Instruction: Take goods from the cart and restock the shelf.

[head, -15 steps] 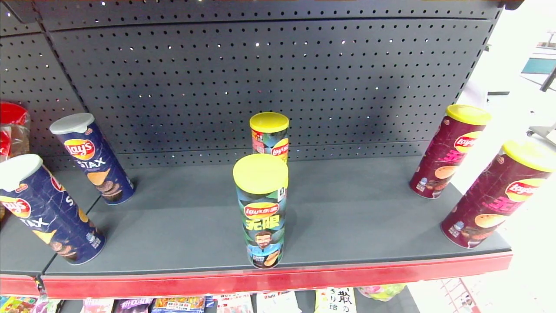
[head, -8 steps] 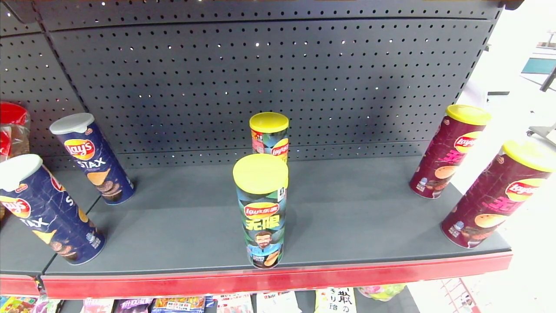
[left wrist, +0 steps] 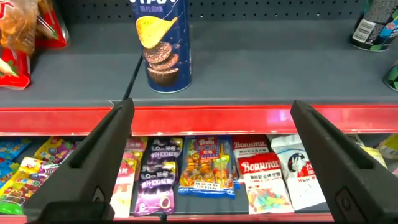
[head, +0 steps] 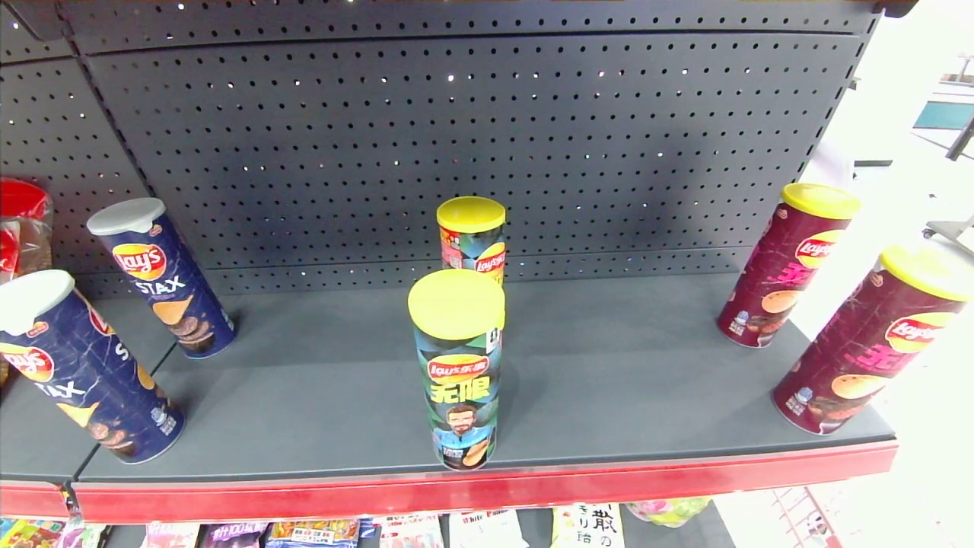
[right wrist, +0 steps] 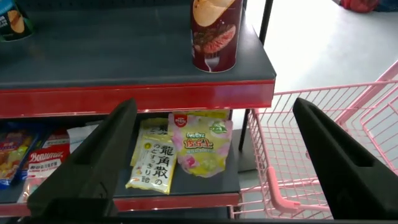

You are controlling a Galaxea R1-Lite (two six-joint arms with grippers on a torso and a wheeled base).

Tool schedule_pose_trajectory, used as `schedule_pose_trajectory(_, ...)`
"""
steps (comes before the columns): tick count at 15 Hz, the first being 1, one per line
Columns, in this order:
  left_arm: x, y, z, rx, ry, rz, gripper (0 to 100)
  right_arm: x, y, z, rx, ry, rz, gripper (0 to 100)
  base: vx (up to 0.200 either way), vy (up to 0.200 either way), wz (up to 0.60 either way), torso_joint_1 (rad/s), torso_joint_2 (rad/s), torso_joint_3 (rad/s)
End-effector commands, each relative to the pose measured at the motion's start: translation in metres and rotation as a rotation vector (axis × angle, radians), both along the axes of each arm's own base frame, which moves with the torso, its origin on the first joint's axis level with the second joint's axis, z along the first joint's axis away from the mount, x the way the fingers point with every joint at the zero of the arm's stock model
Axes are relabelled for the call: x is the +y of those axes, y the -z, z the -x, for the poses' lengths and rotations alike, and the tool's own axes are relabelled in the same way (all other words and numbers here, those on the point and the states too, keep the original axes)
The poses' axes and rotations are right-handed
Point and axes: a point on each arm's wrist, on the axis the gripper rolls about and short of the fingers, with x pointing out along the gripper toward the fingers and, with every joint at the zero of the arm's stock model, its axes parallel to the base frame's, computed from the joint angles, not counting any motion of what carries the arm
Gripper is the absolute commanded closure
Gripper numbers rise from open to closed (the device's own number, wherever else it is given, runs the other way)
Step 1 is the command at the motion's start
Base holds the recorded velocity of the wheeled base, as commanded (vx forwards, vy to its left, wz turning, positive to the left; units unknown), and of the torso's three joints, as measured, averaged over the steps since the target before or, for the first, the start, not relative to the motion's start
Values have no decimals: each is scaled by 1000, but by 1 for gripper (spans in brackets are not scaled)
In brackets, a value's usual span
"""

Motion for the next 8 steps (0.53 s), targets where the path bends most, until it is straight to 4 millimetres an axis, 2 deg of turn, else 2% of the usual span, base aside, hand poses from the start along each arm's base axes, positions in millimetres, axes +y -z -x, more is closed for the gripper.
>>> schedule_pose_trajectory(1, 0, 0, 0, 1, -1, 2, 0, 0, 0, 0, 0, -1, 0, 0, 0, 0, 0, 0, 0, 0)
schedule_pose_trajectory(8, 0, 0, 0, 1, -1, 2, 0, 0, 0, 0, 0, -1, 0, 0, 0, 0, 0, 0, 0, 0)
